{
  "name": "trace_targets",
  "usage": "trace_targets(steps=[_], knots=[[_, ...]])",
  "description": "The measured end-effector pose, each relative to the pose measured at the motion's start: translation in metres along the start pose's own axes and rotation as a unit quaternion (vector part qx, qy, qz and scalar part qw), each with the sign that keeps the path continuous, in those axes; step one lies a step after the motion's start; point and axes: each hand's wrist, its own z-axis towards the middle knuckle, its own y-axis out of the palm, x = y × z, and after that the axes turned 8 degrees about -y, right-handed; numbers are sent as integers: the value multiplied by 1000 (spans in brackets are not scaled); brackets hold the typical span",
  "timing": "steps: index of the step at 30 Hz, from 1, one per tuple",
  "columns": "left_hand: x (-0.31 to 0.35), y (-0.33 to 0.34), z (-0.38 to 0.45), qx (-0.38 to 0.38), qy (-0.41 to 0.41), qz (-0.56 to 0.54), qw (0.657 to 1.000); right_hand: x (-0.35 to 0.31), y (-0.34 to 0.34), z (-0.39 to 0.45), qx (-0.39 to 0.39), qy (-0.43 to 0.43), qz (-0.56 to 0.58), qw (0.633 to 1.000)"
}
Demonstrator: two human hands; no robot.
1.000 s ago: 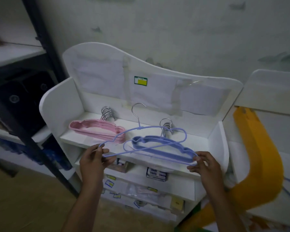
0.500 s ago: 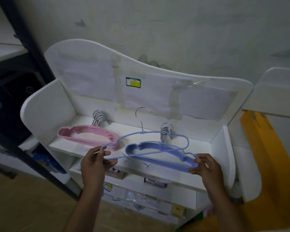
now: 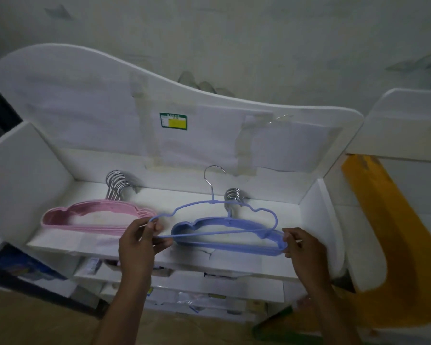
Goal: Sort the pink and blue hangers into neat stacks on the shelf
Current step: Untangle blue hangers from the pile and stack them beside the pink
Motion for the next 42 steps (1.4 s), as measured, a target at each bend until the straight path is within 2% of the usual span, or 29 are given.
trace_targets(steps=[7,15,20,27,30,32,34,38,42], knots=[[-8,1,17,-38,-18,19,999,-12,0,-7,24,-31,-115,993],[-7,17,24,-75,-41,20,996,-1,-1,0,18,15,-32,999],[-16,26,24,-98,-63,34,993,-12,-10,7,16,7,-33,999],[-27,28,35,-142,-83,139,977,-19,-9,16,-1,10,-10,1000],[-25,20,42,-127,-7,279,952,-17,-7,16,-15,12,-19,1000],[-25,15,47,-95,96,403,905,-15,-6,16,-32,16,-18,999],[-25,12,49,-69,164,476,861,-14,-4,16,-47,15,-22,999],[-28,15,55,-94,167,480,856,-13,0,17,-98,15,-60,993],[-35,21,57,-131,168,533,819,-12,4,15,-106,-2,-114,988]])
